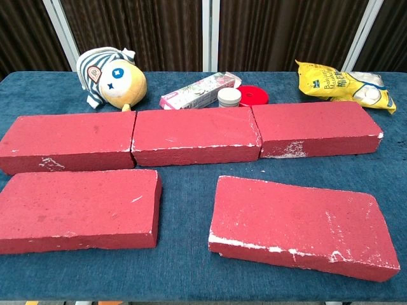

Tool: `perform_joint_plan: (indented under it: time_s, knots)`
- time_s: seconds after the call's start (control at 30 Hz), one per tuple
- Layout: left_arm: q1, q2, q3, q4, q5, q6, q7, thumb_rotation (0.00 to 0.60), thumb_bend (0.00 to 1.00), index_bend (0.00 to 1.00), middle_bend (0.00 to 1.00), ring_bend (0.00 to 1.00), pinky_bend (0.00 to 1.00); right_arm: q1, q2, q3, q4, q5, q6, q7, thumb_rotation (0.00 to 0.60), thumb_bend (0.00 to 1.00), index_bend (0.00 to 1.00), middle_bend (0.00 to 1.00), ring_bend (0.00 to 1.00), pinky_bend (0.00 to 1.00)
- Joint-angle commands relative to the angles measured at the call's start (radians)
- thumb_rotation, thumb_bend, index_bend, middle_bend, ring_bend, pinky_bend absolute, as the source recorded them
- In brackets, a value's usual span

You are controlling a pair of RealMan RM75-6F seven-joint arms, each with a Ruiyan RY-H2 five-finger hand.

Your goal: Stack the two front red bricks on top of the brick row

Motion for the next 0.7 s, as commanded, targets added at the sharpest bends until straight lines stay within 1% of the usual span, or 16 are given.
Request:
perform_joint_plan:
  time_s: [0.03, 0.23, 0.37, 0.53, 0.7]
  knots:
    - [0.000, 0.001, 0.004, -0.002, 0.001, -0.005, 0.005, 0.600, 0.00, 0.04, 0.00, 0.00, 0.02, -0.002, 0.001, -0.001, 0.000, -0.003, 0.003, 0.002, 0.600, 0.18, 0.00, 0.00, 0.00, 0.00]
    - [-0.002, 0.005, 0.015, -0.019, 0.005, -0.019, 0.008, 0.600, 0.00, 0.04, 0.00, 0.00, 0.02, -0.001, 0.003, -0.001, 0.001, -0.001, -0.001, 0.008, 0.600, 0.18, 0.00, 0.00, 0.00, 0.00]
    - [-0.007, 0.010, 0.025, -0.048, 0.012, -0.039, -0.024, 0.600, 0.00, 0.04, 0.00, 0.00, 0.02, -0.001, 0.003, 0.001, 0.002, 0.000, 0.000, 0.010, 0.600, 0.18, 0.00, 0.00, 0.00, 0.00]
    - [-0.024, 0.046, 0.046, -0.130, 0.018, -0.095, -0.076, 0.600, 0.00, 0.04, 0.00, 0.00, 0.02, -0.001, 0.006, 0.004, -0.001, 0.006, -0.001, 0.013, 0.600, 0.18, 0.00, 0.00, 0.00, 0.00]
    - [-0.049, 0.058, 0.076, -0.190, 0.046, -0.157, -0.084, 0.600, 0.00, 0.04, 0.00, 0.00, 0.02, 0.000, 0.003, 0.009, -0.005, 0.009, 0.002, 0.013, 0.600, 0.18, 0.00, 0.00, 0.00, 0.00]
